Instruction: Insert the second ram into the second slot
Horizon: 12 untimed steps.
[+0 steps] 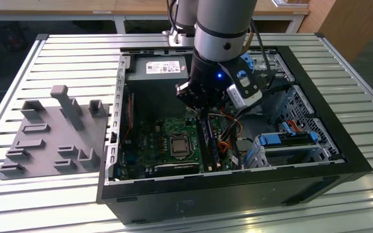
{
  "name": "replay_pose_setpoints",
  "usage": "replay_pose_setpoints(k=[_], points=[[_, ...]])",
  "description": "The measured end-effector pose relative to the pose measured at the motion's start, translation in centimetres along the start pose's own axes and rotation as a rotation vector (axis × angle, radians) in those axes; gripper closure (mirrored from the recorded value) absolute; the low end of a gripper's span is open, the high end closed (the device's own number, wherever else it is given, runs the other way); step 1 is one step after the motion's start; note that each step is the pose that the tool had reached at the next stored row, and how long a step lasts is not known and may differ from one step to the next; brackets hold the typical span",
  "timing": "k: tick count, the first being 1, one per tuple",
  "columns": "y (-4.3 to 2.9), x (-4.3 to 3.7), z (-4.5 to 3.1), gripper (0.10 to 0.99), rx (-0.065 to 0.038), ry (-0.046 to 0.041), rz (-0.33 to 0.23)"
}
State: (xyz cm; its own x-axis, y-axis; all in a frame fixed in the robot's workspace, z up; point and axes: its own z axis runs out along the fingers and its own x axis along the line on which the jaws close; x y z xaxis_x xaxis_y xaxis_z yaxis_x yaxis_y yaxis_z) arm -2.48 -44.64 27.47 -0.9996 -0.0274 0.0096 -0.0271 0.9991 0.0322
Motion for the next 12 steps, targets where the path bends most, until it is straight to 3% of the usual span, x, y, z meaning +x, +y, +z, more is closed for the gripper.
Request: replay_pose_setpoints(k=[12], points=[[-0.01,0.03,0.30,0.957,0.000,0.0001,0.001]])
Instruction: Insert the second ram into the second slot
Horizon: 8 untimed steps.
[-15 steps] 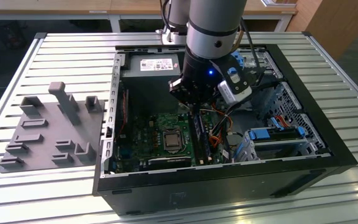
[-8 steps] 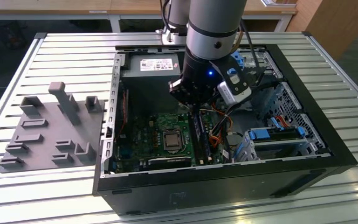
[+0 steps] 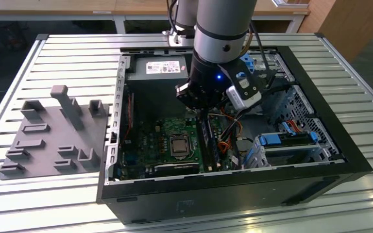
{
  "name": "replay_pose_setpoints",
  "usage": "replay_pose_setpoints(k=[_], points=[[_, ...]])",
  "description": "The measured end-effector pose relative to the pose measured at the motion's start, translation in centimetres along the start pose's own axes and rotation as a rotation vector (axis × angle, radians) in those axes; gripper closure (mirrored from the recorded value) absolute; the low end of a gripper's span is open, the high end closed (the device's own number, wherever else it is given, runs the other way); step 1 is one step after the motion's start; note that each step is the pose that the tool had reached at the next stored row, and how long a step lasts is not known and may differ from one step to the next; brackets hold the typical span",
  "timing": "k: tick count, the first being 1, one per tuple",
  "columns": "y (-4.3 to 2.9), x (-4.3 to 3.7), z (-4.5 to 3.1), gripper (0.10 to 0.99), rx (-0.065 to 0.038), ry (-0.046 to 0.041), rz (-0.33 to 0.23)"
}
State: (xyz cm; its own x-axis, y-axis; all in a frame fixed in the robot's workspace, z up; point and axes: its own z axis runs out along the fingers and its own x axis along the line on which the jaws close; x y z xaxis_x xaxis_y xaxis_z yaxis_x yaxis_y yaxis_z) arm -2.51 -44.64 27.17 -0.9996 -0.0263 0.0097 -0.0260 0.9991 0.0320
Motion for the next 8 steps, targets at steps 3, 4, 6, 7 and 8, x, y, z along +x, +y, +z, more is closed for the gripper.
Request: replay_pose_setpoints(k=[3,4,6,7,8], points=[[0.00,0.01,0.02,0.957,0.000,0.0013,0.001],[0.00,0.01,0.02,0.957,0.000,0.0024,0.002],[0.00,0.00,0.03,0.957,0.000,0.0055,0.005],[0.00,0.00,0.03,0.957,0.000,0.0081,0.006],[0.00,0.01,0.03,0.957,-0.001,0.0093,0.008]])
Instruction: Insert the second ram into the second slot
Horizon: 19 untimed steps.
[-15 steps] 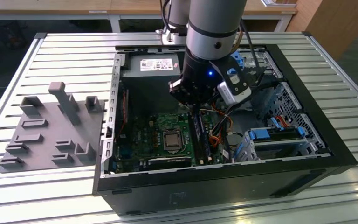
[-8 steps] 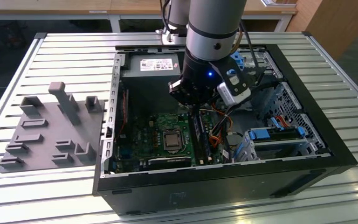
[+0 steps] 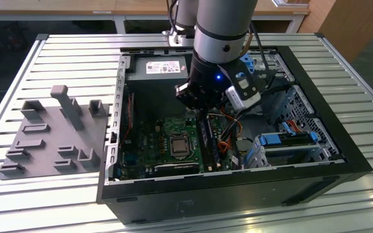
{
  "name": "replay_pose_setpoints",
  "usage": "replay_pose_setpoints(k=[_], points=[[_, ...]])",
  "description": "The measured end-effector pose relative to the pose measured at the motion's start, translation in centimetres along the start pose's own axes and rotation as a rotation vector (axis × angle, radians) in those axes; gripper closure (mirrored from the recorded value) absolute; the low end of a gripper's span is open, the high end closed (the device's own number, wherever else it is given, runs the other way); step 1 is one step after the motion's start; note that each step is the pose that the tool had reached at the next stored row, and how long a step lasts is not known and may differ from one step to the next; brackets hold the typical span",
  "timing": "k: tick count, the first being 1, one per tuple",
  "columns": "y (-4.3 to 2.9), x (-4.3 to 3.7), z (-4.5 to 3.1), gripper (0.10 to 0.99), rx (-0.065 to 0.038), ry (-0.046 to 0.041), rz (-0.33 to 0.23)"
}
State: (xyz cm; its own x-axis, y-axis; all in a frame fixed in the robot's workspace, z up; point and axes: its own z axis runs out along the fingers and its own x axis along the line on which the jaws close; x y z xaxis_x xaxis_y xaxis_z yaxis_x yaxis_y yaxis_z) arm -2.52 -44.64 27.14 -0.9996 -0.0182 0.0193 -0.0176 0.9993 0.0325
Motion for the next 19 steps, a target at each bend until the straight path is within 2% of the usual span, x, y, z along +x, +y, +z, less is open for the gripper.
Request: replay_pose_setpoints(k=[5,19], points=[[-0.01,0.00,0.03,0.957,-0.001,0.0018,0.026],[-0.09,0.04,0.23,0.957,-0.001,0.0017,0.035]])
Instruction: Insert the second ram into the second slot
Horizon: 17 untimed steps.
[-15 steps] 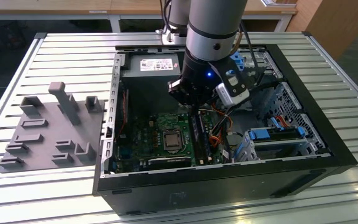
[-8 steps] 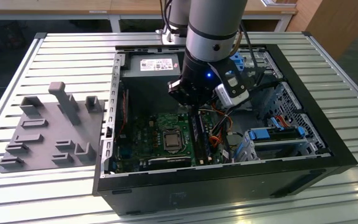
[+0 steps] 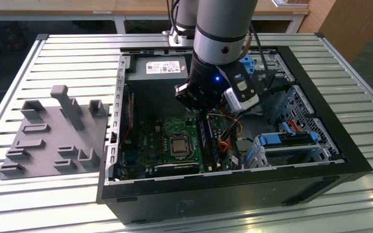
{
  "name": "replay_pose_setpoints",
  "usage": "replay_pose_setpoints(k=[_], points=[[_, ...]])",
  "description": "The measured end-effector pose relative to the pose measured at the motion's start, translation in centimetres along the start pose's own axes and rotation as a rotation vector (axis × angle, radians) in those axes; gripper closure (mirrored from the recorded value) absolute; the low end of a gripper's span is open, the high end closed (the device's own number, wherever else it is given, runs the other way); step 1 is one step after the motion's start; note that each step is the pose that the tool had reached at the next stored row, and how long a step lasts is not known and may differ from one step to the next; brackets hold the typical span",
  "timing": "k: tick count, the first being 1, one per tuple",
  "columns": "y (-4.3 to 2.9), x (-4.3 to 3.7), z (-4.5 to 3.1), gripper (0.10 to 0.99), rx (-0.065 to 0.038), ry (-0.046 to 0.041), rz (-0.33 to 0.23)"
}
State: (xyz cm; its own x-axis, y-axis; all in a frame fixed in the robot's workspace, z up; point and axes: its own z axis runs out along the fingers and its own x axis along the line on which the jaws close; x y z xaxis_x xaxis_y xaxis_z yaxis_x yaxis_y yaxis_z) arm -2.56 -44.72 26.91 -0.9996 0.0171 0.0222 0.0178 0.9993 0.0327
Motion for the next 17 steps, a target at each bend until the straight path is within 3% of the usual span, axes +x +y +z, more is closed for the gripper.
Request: replay_pose_setpoints(k=[10,17], points=[[-0.65,-0.22,0.21,0.957,0.000,0.0043,0.010],[-0.76,-0.45,1.36,0.957,0.000,0.0068,0.011]])
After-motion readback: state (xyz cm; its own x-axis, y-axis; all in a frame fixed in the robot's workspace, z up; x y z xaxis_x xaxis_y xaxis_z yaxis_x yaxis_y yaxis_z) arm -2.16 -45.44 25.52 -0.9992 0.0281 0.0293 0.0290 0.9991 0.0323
